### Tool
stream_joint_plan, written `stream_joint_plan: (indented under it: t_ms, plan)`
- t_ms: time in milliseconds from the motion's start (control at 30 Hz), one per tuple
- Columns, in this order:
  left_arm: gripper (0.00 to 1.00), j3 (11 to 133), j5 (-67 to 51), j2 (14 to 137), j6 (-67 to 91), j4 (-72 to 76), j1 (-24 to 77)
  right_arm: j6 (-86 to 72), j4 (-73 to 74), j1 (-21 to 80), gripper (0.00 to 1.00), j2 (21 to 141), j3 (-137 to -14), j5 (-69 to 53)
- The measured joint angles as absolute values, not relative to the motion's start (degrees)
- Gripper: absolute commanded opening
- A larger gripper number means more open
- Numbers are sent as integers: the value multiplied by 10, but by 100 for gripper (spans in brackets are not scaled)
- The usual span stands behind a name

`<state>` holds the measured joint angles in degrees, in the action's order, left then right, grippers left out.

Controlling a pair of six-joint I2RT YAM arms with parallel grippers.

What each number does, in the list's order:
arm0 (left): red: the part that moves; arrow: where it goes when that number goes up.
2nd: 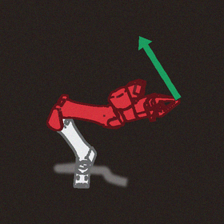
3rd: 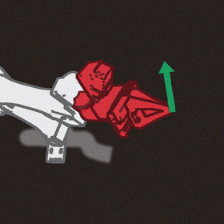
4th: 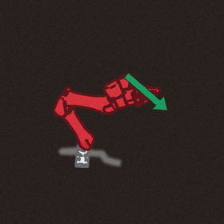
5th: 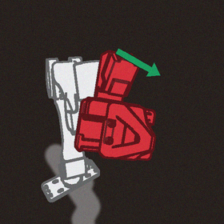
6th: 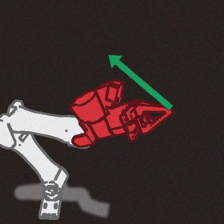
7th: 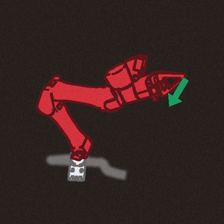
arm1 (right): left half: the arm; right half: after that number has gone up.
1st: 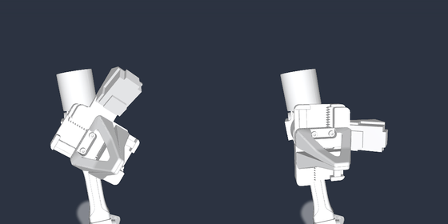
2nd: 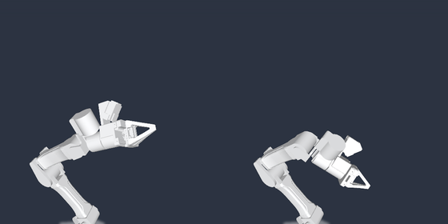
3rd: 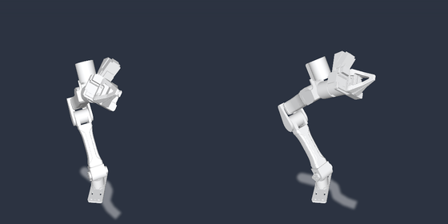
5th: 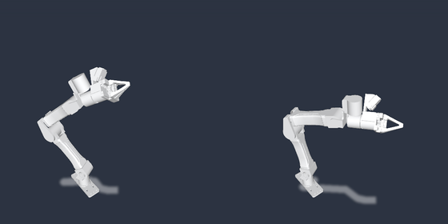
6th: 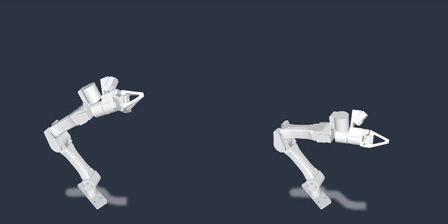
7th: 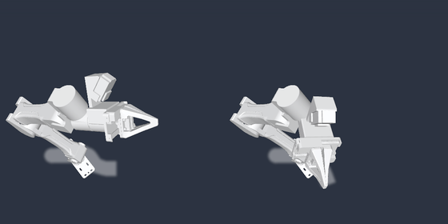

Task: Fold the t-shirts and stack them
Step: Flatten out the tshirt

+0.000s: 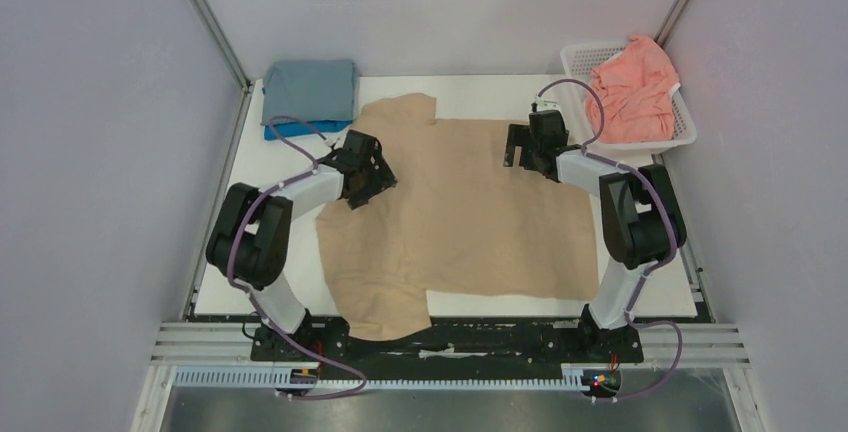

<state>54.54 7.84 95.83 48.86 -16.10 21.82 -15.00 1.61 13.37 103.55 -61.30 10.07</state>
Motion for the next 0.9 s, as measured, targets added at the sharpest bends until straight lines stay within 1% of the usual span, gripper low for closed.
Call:
stream_joint_plan:
  t_ms: [200, 567, 667, 767, 833, 900]
  plan:
    - [86, 625, 40, 1035, 476, -150, 192, -160, 18, 116, 98, 1108, -662, 104]
    - [86, 771, 24, 1138, 463, -185, 167, -174, 15, 91, 98, 1242, -848, 105]
    - [86, 802, 14, 1156, 452, -199, 165, -172, 24, 87, 98, 1249, -861, 104]
    - [86, 807, -1, 1158, 444, -206, 166, -167, 35, 86, 98, 1244, -861, 95]
    - [86, 806, -2, 1153, 437, -211, 170, -163, 53, 88, 98, 1226, -853, 93]
    - [86, 791, 1, 1131, 435, -215, 180, -158, 56, 93, 98, 1187, -820, 96]
